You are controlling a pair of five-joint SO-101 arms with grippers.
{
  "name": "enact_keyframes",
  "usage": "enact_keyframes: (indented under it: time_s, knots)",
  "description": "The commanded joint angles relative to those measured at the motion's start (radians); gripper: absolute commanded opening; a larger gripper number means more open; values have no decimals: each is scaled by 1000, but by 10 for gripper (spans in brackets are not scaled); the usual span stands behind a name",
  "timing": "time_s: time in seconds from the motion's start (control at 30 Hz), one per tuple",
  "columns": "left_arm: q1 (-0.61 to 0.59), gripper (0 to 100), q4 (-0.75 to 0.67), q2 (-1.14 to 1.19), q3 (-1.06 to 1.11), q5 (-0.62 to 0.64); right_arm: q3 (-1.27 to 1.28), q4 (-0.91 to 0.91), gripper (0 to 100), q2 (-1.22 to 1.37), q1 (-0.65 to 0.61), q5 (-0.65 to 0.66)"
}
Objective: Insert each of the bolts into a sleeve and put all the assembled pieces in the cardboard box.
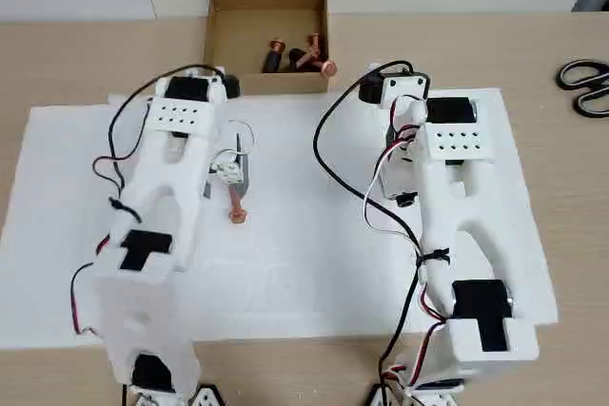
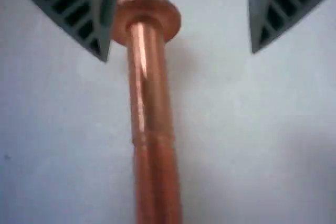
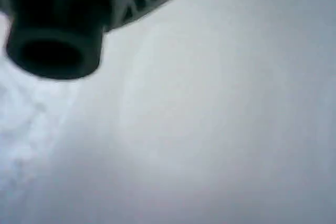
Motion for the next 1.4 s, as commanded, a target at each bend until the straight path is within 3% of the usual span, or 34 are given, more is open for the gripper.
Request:
enact_keyframes:
  time_s: [0.0,0.23,0.43,0.57,0.77,0.93,1.03,1.1,1.37]
  knots:
    - [11,163,6,41,-56,18,-5,10,5,-58,4,2]
    - [11,159,6,127,-61,18,-5,10,5,-58,4,2]
    - [12,13,-8,138,-68,18,-5,2,5,-58,4,2]
    - [12,6,34,124,-134,18,-5,1,5,-58,4,2]
    - [15,6,35,-78,-199,14,-5,1,5,-58,8,2]
    - [0,6,32,-262,-194,-107,-5,1,5,-58,8,3]
    - [-14,6,32,-344,-194,-235,-5,1,5,-56,7,2]
    - [-21,6,32,-384,-193,-385,-5,-1,5,-56,4,2]
    - [-25,6,28,-423,8,-1250,-5,1,5,-53,4,0]
